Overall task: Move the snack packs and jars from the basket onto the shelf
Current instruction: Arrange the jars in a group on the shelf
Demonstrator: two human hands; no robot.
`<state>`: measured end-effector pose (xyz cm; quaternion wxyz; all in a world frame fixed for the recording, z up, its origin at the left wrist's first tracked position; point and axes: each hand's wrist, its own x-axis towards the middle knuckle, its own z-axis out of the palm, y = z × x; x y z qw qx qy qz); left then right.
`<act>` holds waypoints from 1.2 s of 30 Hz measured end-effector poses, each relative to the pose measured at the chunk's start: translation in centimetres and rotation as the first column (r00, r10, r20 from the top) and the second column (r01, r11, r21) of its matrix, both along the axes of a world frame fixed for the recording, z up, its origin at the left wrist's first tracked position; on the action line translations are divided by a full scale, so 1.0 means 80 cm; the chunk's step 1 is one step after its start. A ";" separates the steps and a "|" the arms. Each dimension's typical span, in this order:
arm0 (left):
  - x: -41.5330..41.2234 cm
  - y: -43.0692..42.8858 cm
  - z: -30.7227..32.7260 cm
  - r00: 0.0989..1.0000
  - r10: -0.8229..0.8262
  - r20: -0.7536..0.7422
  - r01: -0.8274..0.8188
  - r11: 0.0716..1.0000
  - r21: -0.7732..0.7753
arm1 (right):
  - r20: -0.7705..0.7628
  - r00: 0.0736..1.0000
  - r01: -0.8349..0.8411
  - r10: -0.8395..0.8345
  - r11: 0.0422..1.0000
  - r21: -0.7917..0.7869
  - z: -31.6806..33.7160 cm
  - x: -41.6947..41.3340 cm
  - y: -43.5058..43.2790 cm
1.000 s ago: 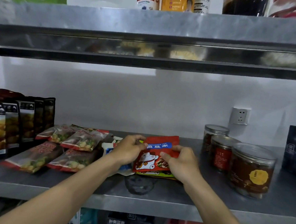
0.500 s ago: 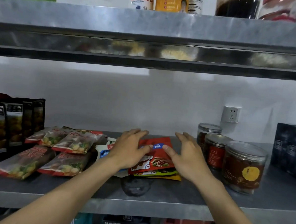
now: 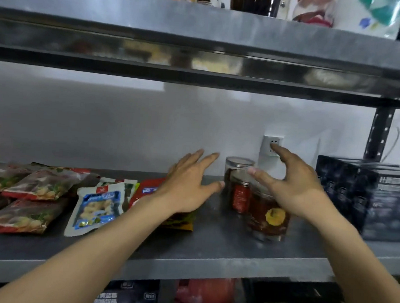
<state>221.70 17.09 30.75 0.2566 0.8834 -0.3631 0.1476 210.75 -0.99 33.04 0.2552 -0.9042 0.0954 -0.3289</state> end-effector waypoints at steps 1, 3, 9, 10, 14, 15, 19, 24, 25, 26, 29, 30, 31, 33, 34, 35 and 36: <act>0.002 -0.010 0.004 1.000 0.006 -0.005 -0.006 1.000 -0.009 | 0.009 1.000 -0.019 0.019 0.999 0.043 0.005 0.001 -0.015; 0.011 -0.029 0.013 1.000 0.029 -0.013 -0.029 0.999 -0.037 | 0.011 0.996 -0.084 0.083 0.982 0.169 0.013 0.008 -0.044; 0.039 -0.087 0.025 0.978 0.086 -0.191 -0.115 0.982 -0.150 | -0.045 0.972 -0.186 0.230 0.874 0.449 0.024 0.063 -0.120; 0.045 -0.095 0.026 0.968 0.095 -0.232 -0.135 0.977 -0.166 | -0.048 0.966 -0.198 0.253 0.849 0.489 0.023 0.075 -0.129; 0.067 -0.119 0.029 0.924 0.134 -0.359 -0.236 0.937 -0.256 | -0.084 0.951 -0.204 0.297 0.810 0.550 0.016 0.122 -0.153; 0.074 -0.125 0.029 0.914 0.121 -0.388 -0.239 0.931 -0.275 | -0.098 0.948 -0.202 0.303 0.811 0.549 0.013 0.134 -0.157; 0.095 -0.149 0.028 0.856 0.016 -0.516 -0.221 0.915 -0.337 | -0.189 0.907 -0.206 0.376 0.789 0.579 0.002 0.176 -0.165; 0.124 -0.163 0.027 0.821 -0.027 -0.570 -0.203 0.920 -0.336 | -0.206 0.877 -0.248 0.434 0.777 0.579 0.001 0.202 -0.162; 0.130 -0.161 0.027 0.822 -0.031 -0.569 -0.196 0.922 -0.333 | -0.219 0.880 -0.250 0.421 0.805 0.538 0.002 0.206 -0.159; 0.136 -0.158 0.026 0.820 -0.032 -0.571 -0.189 0.927 -0.324 | -0.235 0.883 -0.252 0.407 0.833 0.493 0.003 0.209 -0.155; 0.152 -0.144 0.027 0.812 -0.019 -0.583 -0.179 0.943 -0.280 | -0.287 0.894 -0.247 0.344 0.913 0.325 0.004 0.223 -0.141; 0.157 -0.139 0.026 0.808 -0.017 -0.589 -0.175 0.948 -0.267 | -0.322 0.891 -0.239 0.320 0.934 0.266 0.004 0.227 -0.137; 0.161 -0.133 0.027 0.805 -0.021 -0.593 -0.167 0.951 -0.259 | -0.358 0.882 -0.235 0.306 0.945 0.227 0.003 0.231 -0.133; 0.167 -0.122 0.027 0.803 -0.041 -0.594 -0.137 0.958 -0.252 | -0.411 0.850 -0.252 0.329 0.940 0.231 0.001 0.238 -0.128; 0.170 -0.117 0.026 0.805 -0.057 -0.591 -0.118 0.960 -0.253 | -0.414 0.835 -0.269 0.361 0.926 0.266 -0.001 0.243 -0.128; 0.172 -0.114 0.026 0.807 -0.076 -0.586 -0.099 0.960 -0.261 | -0.402 0.825 -0.285 0.396 0.907 0.309 -0.001 0.247 -0.129; 0.174 -0.112 0.025 0.810 -0.093 -0.579 -0.084 0.959 -0.271 | -0.382 0.822 -0.300 0.424 0.890 0.342 0.000 0.250 -0.130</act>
